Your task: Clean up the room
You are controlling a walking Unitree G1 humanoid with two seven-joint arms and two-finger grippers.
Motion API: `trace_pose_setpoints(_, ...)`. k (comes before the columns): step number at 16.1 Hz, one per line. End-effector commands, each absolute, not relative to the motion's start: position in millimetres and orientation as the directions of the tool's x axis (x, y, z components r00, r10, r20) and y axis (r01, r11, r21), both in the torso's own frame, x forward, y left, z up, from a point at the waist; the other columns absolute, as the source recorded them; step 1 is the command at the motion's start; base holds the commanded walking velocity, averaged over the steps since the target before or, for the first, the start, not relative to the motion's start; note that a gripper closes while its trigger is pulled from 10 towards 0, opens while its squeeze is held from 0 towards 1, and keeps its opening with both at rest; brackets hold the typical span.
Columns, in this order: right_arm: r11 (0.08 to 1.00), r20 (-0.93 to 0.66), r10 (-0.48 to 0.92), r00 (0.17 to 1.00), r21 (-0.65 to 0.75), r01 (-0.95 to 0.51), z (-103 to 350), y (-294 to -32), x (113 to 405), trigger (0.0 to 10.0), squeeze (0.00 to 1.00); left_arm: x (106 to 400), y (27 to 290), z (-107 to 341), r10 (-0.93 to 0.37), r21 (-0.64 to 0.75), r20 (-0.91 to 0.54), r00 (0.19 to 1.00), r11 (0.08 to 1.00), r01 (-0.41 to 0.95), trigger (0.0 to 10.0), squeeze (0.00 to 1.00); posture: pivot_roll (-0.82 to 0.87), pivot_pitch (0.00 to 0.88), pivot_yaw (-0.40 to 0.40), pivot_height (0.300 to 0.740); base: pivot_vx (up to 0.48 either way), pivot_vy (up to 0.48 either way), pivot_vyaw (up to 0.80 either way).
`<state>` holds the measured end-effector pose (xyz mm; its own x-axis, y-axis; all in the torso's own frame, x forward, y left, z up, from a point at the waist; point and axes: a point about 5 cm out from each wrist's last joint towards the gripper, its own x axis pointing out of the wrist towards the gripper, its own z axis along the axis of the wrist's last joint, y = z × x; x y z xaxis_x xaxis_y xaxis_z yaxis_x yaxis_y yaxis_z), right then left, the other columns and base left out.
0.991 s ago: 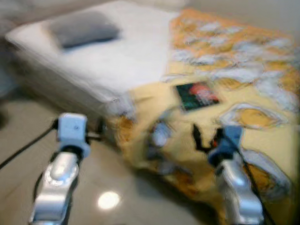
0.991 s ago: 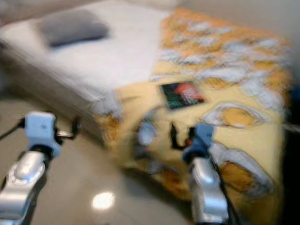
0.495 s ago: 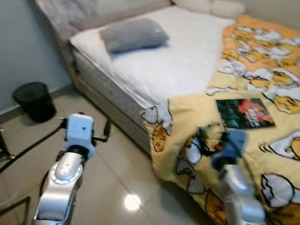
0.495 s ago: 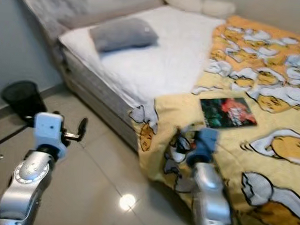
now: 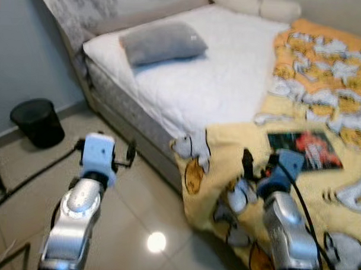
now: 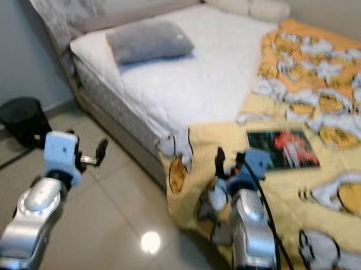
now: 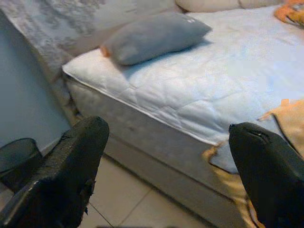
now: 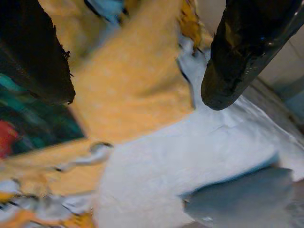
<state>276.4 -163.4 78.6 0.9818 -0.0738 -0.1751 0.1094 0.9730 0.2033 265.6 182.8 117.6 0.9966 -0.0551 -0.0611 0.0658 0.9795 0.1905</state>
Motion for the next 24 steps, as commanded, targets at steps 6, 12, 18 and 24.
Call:
trace_pose_setpoints(6,0.983,-0.157,-0.018,0.987,0.177,0.046,82,-146,280,10.0,1.0,262,194,117,-0.017,0.19,-0.062,0.998,0.981,0.029,10.0,0.09,0.07,0.04,0.02,0.74,0.363,0.0,0.0)
trace_pose_setpoints(12,0.984,-0.13,-0.001,0.992,0.175,0.024,87,-142,285,10.0,1.0,260,195,118,-0.014,0.203,-0.052,0.999,0.979,0.025,10.0,0.1,0.08,0.019,0.006,0.74,0.363,0.0,0.53)
trace_pose_setpoints(18,0.984,-0.132,0.001,0.991,0.175,0.022,86,-142,288,10.0,1.0,260,197,117,-0.013,0.214,-0.051,0.999,0.977,0.024,10.0,0.11,0.08,0.0,-0.001,0.74,0.366,0.0,0.0)
trace_pose_setpoints(24,0.984,-0.132,0.003,0.991,0.178,0.02,87,-142,290,10.0,1.0,262,196,118,-0.014,0.223,-0.044,0.999,0.975,0.023,10.0,0.11,0.08,0.0,-0.002,0.74,0.377,0.0,0.0)
